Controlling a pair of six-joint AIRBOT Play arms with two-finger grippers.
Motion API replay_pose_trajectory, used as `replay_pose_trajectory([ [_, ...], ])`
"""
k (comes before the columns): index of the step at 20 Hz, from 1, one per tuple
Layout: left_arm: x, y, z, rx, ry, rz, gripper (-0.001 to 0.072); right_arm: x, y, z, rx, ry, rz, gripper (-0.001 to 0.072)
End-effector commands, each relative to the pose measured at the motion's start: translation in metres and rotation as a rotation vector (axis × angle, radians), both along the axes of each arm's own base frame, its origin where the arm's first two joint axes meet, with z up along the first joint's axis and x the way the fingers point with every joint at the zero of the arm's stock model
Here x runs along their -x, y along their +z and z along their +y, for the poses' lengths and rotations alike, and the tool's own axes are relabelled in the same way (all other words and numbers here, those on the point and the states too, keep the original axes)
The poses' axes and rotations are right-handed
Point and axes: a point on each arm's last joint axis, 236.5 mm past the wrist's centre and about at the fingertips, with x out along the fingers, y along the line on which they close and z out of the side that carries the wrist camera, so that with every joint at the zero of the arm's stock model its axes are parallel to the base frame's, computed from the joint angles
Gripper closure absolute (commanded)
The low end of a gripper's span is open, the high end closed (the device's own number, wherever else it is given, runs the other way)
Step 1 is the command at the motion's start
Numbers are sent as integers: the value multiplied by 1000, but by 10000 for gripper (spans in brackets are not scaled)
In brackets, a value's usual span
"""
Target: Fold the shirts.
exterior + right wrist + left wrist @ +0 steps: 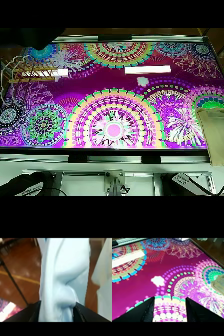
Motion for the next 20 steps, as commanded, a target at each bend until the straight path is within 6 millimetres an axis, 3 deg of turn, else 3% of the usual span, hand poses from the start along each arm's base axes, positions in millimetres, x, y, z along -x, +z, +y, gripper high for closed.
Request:
replay_pose_trajectory([
  [1,-12,-8,13,-47,52,-7,239,3,-58,26,-233,45,128,202],
  [5,-27,-38,24,-144,92,46,239,22,-111,53,-408,80,327,202],
  [9,-34,-88,36,-283,98,175,239,36,-192,96,-690,188,534,202],
  [11,-38,-106,43,-333,112,214,239,26,-225,131,-854,308,552,202],
  [13,-45,-119,51,-372,137,232,239,17,-247,157,-951,395,538,202],
  [17,-61,-140,61,-432,174,261,239,10,-281,189,-862,452,650,202],
  [20,-67,-151,62,-448,176,281,239,-15,-302,225,-828,539,665,202],
])
